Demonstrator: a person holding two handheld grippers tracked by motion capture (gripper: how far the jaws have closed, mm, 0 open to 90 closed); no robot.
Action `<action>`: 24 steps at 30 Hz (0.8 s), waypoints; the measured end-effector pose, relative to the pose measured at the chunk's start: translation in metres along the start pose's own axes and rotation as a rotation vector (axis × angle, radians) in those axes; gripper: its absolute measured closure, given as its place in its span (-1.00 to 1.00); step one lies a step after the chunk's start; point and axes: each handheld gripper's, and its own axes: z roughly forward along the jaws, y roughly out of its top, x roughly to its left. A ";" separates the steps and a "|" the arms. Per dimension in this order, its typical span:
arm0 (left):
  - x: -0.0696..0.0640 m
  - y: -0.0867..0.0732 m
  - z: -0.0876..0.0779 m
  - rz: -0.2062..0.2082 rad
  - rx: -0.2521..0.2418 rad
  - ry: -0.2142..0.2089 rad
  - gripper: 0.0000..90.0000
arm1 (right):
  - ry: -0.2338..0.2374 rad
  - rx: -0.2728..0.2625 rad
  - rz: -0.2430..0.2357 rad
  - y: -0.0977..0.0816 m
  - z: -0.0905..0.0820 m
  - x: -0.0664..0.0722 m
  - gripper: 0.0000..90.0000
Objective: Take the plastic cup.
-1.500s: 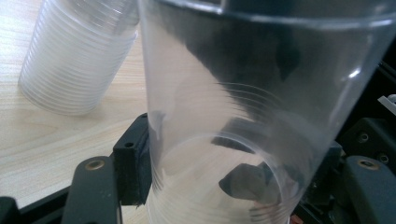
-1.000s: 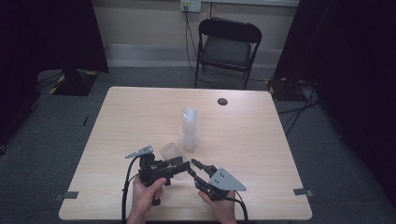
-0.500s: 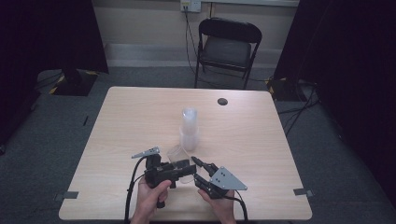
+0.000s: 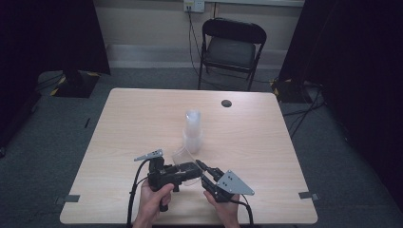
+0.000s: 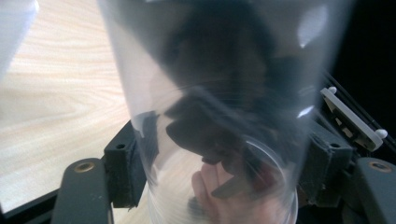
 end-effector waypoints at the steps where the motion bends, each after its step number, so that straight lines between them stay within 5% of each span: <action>1: 0.000 0.000 -0.001 0.010 -0.004 0.018 -0.43 | -0.001 0.001 -0.002 0.000 0.000 0.000 0.84; 13: 0.001 0.003 -0.007 0.037 -0.029 0.047 -0.54 | -0.007 0.017 -0.013 -0.002 0.001 0.000 0.88; 24: 0.002 0.005 -0.015 0.096 -0.046 0.096 -0.64 | -0.030 0.066 0.026 -0.002 -0.002 -0.005 0.91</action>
